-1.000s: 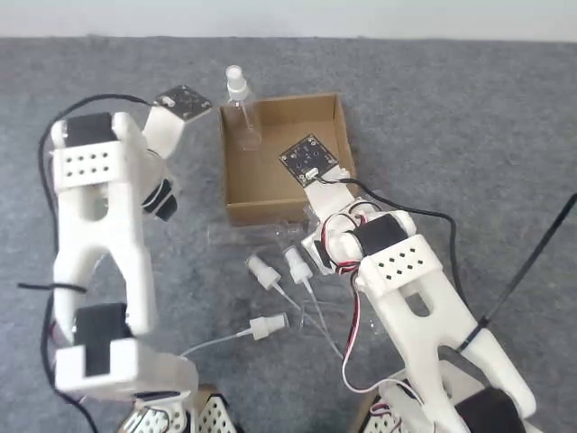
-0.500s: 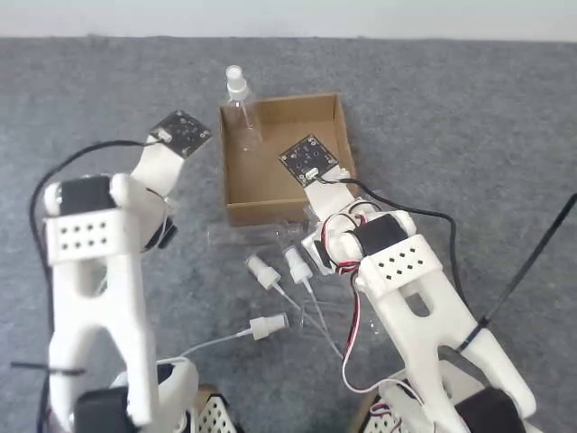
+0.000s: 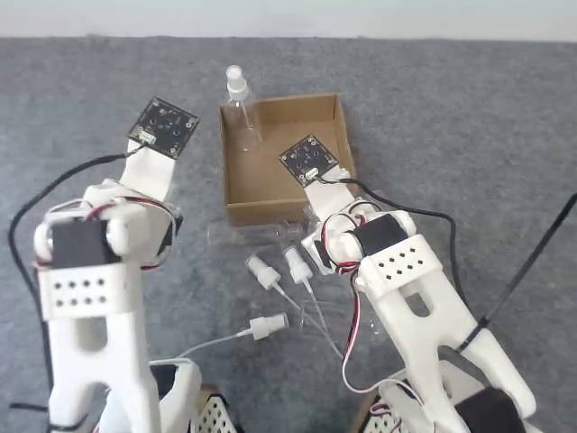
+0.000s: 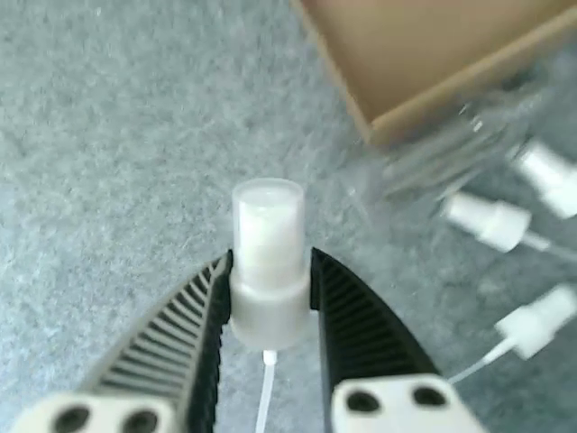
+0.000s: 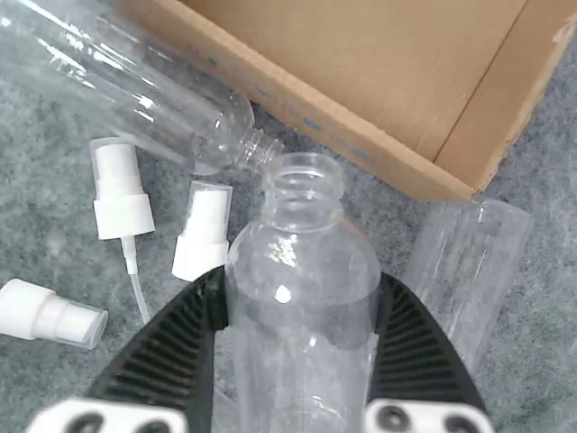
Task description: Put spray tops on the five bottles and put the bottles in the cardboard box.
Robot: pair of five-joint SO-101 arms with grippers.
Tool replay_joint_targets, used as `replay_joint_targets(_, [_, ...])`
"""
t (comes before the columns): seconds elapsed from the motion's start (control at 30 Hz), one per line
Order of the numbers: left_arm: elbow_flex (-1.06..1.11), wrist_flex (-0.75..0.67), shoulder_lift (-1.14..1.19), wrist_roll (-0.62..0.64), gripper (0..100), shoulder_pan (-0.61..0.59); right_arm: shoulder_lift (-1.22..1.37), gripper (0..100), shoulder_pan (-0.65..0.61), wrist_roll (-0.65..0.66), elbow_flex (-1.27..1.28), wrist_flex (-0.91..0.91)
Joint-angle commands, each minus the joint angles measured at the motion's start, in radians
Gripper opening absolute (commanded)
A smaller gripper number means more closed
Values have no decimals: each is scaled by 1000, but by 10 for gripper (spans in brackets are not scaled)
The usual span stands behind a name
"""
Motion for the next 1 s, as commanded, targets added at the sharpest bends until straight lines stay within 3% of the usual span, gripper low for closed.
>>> replay_joint_targets(0.0, [-10, -38, -77, 94, 13, 46, -58, 102, 12, 2, -8, -24])
replay_joint_targets(0.57, [274, -347, -391, 348, 12, 60, -67, 102, 7, 2, -9, -15])
replay_joint_targets(0.97, [372, -434, -532, 473, 12, 60, -269, 101, -42, 2, 91, -22])
